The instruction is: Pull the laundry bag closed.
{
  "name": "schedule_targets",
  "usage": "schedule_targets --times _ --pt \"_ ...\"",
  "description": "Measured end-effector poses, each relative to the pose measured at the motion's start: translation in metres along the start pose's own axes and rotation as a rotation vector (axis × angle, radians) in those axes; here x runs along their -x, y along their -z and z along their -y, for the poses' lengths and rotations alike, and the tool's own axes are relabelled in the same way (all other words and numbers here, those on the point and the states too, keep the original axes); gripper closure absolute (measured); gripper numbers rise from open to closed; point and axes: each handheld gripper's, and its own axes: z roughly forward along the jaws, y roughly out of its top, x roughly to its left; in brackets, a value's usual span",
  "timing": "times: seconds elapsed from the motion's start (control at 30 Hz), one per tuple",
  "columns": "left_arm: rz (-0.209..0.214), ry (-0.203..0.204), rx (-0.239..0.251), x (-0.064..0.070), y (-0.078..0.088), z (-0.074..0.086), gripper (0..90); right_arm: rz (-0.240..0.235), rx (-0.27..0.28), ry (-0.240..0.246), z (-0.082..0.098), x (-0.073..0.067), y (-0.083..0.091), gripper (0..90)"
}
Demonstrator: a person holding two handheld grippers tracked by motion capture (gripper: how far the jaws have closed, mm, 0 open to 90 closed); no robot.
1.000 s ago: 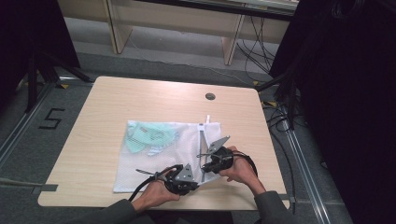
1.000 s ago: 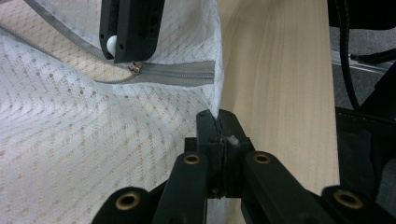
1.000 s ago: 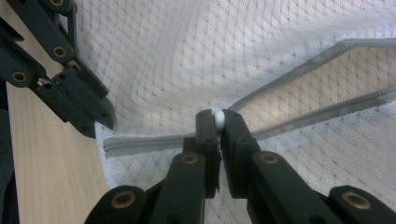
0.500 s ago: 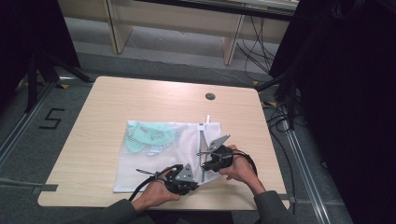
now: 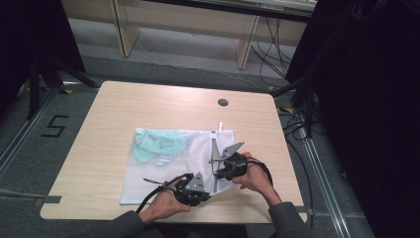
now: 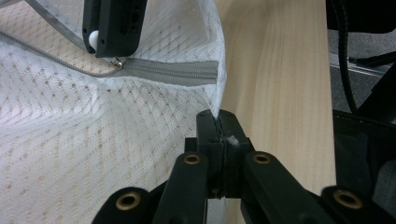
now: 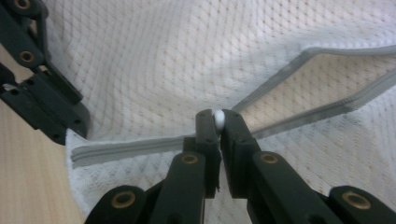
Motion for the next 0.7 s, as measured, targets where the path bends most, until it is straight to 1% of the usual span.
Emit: schedule_targets --times 0.03,0.07,0.1,0.2,0.23,0.27,0.3,0.33,0.37,0.4,0.47,0.53,0.57,0.6,0.67,0.7 --pt "0.000 0.009 0.005 0.001 0.000 0.000 89.1 0.007 0.003 0.001 0.000 0.001 -0.001 86.8" --pt "0.000 0.004 0.002 0.001 0.000 0.000 89.1 0.008 -0.003 0.002 0.000 0.002 0.000 86.8" --pt "0.004 0.011 0.004 0.001 0.000 0.000 89.0 0.009 0.002 -0.001 0.000 0.002 -0.001 86.8" --pt "0.005 0.007 0.003 0.002 0.000 0.000 89.0 0.017 0.005 -0.004 0.000 0.003 -0.001 86.8" --pt "0.007 0.008 0.003 0.002 0.000 0.000 89.0 0.011 0.005 -0.004 0.000 0.004 -0.001 86.8" --pt "0.006 0.001 -0.003 0.002 0.000 0.000 89.0 0.016 0.006 -0.007 0.000 0.005 -0.001 86.8" --pt "0.007 0.009 0.005 0.002 -0.001 0.000 89.0 0.021 0.018 0.040 0.000 0.010 -0.002 86.8" --pt "0.004 0.000 0.000 0.002 0.000 0.000 89.1 0.021 0.011 0.029 0.000 0.009 -0.002 86.8" --pt "0.005 0.006 0.000 0.002 0.000 0.000 89.0 0.016 0.010 0.023 0.000 0.010 -0.002 86.8" --pt "0.004 0.006 0.001 0.002 0.000 0.000 89.0 0.023 0.009 0.025 0.000 0.010 -0.002 86.8" --pt "0.002 0.009 0.002 0.001 0.000 0.000 89.0 0.012 0.010 0.019 -0.001 0.010 -0.003 86.8" --pt "0.001 0.012 0.007 0.001 0.000 0.000 89.0 0.022 0.008 0.018 -0.002 0.011 -0.004 86.8" --pt "0.004 0.013 0.006 0.001 0.000 0.000 89.0 0.012 0.005 0.014 -0.002 0.010 -0.003 86.8" --pt "0.003 0.010 0.004 0.002 0.000 0.000 89.0 0.034 0.006 0.014 -0.003 0.011 -0.003 86.8" --pt "0.003 0.008 0.005 0.002 0.000 0.000 89.0 0.028 0.005 -0.003 -0.003 0.012 -0.003 86.8" --pt "0.006 0.009 0.004 0.002 0.000 0.000 89.0 0.028 0.005 -0.003 -0.003 0.012 -0.003 86.8"
